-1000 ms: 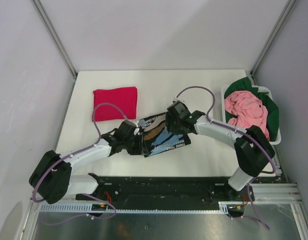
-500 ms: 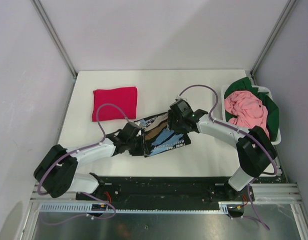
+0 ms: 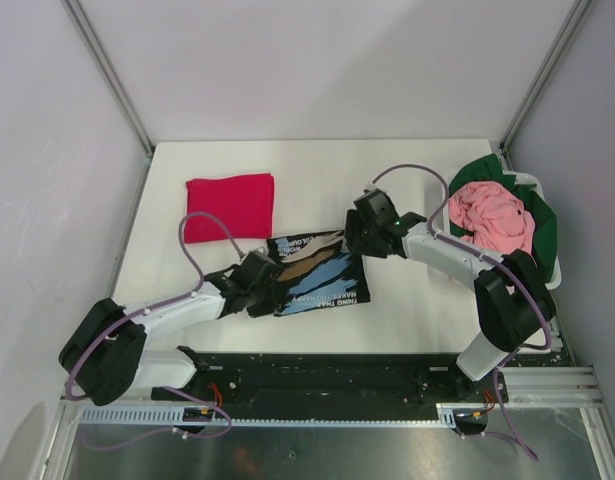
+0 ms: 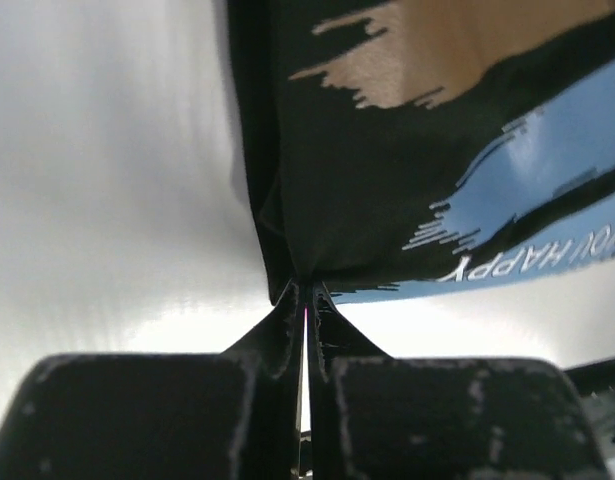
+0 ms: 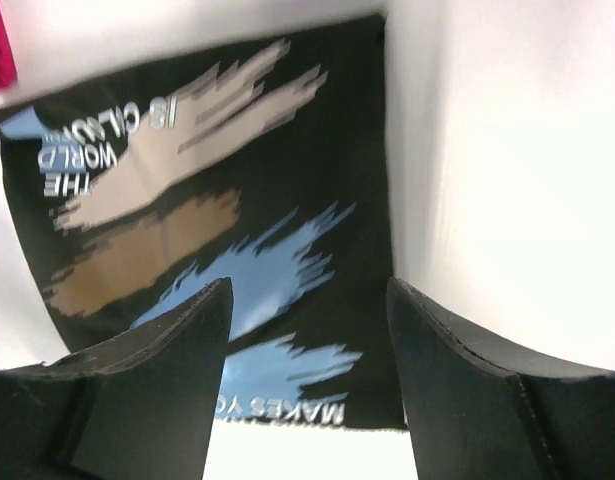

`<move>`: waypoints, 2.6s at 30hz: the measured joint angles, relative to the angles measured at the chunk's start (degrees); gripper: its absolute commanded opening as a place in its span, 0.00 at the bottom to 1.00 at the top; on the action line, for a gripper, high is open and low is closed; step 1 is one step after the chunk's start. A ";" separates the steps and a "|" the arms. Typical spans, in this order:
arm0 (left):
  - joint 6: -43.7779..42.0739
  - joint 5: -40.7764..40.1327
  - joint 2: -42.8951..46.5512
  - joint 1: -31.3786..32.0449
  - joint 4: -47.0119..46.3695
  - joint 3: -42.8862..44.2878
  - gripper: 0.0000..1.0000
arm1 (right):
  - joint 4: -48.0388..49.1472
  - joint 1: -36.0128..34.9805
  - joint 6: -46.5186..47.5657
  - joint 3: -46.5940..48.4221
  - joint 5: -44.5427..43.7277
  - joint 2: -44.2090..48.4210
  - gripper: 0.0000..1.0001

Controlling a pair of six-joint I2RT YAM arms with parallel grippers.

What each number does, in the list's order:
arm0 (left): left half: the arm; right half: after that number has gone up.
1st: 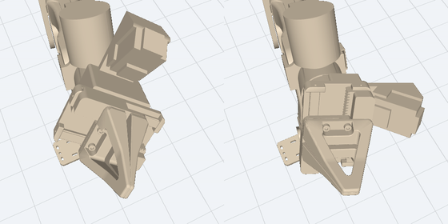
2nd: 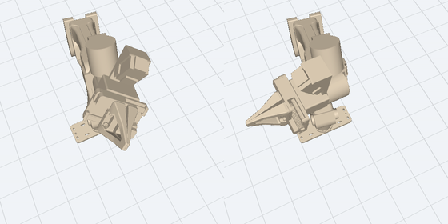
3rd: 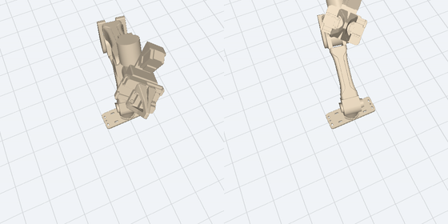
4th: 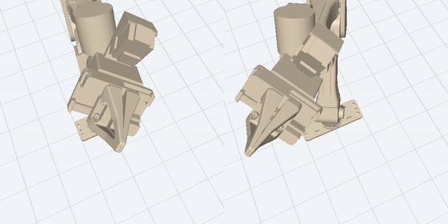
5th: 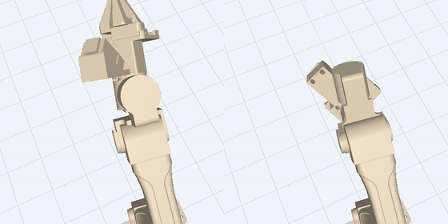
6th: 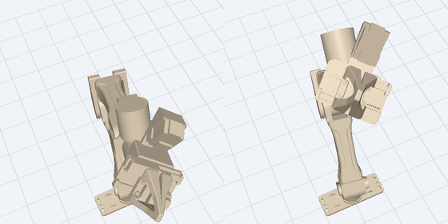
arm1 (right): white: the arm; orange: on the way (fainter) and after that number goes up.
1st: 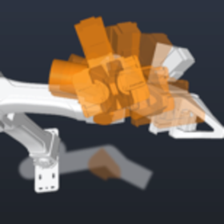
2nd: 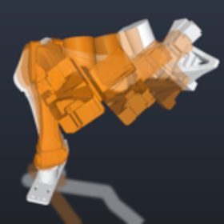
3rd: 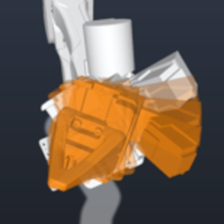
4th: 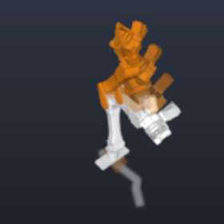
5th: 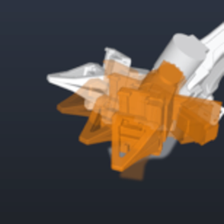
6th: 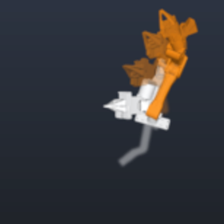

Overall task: Fold and stack the t-shirts
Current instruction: Put the neatly folded tshirt into the corner of the board with both arms

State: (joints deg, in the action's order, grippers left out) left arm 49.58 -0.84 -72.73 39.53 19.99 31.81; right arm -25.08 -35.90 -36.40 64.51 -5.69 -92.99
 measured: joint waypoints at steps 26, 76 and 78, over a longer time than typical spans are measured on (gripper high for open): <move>-1.64 -9.75 1.57 -9.14 10.95 2.45 0.00 | 17.53 5.40 2.03 -1.95 11.69 -12.15 0.70; -11.45 2.58 -0.72 -15.76 4.61 7.30 0.55 | 11.10 -1.01 -2.58 -2.58 -2.01 -10.58 0.00; -11.43 2.58 -1.66 -16.22 3.78 7.26 0.53 | 11.13 -1.01 -2.58 -2.58 -2.01 -10.58 0.00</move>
State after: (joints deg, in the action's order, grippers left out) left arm 38.15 1.74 -74.39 23.31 23.77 39.07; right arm -13.96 -36.91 -38.98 61.93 -7.70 -103.57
